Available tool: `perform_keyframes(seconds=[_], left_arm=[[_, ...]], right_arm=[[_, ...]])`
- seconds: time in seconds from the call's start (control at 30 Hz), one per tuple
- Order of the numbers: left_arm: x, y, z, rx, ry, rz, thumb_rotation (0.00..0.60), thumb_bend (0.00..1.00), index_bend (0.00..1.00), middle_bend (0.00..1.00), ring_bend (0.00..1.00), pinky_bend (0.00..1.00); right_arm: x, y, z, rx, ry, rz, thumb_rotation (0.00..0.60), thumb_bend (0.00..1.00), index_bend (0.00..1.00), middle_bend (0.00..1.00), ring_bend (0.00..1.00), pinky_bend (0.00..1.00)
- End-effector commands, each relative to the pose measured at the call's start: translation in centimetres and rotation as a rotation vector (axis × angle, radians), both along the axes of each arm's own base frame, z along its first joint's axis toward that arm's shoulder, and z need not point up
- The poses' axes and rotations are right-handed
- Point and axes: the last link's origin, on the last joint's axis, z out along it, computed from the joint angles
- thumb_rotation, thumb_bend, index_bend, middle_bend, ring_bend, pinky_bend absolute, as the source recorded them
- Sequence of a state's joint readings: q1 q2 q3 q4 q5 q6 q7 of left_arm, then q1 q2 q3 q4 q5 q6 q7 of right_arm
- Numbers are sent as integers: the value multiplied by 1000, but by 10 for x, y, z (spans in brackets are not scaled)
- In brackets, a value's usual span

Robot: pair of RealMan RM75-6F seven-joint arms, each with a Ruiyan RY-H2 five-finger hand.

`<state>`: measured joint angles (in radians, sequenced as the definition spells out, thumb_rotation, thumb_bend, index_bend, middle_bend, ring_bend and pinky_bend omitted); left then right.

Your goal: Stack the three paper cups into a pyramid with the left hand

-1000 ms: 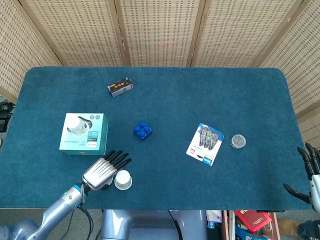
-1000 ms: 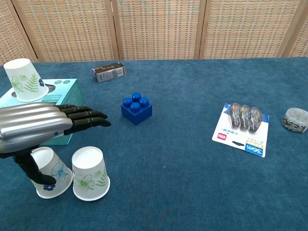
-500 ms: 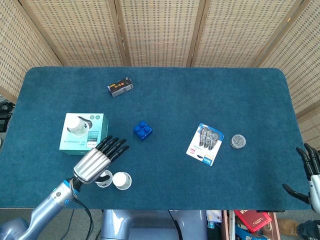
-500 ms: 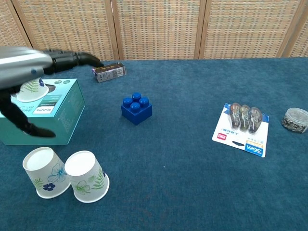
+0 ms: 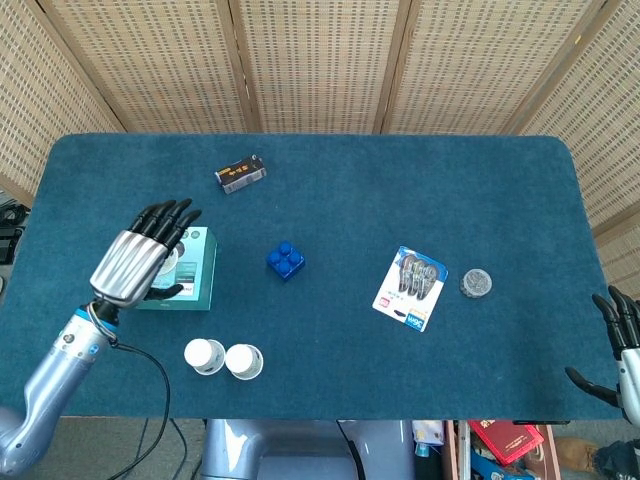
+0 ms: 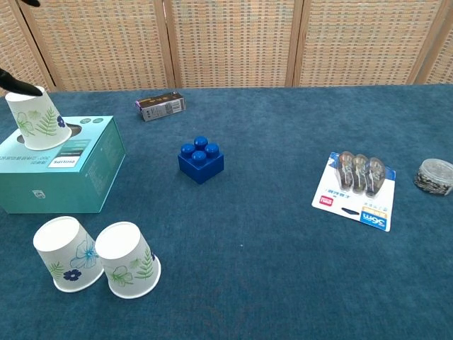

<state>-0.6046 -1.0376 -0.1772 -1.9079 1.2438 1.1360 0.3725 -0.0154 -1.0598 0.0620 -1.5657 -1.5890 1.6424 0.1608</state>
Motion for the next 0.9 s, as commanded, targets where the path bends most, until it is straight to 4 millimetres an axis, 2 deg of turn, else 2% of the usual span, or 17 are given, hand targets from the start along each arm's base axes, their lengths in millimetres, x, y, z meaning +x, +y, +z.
perform_keyframes(seconds=[0.03,0.23,0.4,0.67,0.9], left_arm=[[-22,21,9,22,64,121,600,125,0,0,48,126],[-44,39,-1,3,49,211,600,125,0,8,108,173],[-59,53,-15,-40,73,274,600,125,15,60,142,209],[-64,60,-23,-19,74,277,600,124,216,276,310,283],[-67,61,-27,6,70,258,600,124,351,422,439,365]], right_arm=[[0,0,-1,2,3,-1,600,0,0,0,0,0],[0,-2,-4,10,10,-6,600,0,0,0,0,0],[-2,-4,-5,9,18,-16,600,0,0,0,0,0],[-3,-7,-7,14,23,-24,600,0,0,0,0,0],[-3,-7,-8,15,26,-28,600,0,0,0,0,0]])
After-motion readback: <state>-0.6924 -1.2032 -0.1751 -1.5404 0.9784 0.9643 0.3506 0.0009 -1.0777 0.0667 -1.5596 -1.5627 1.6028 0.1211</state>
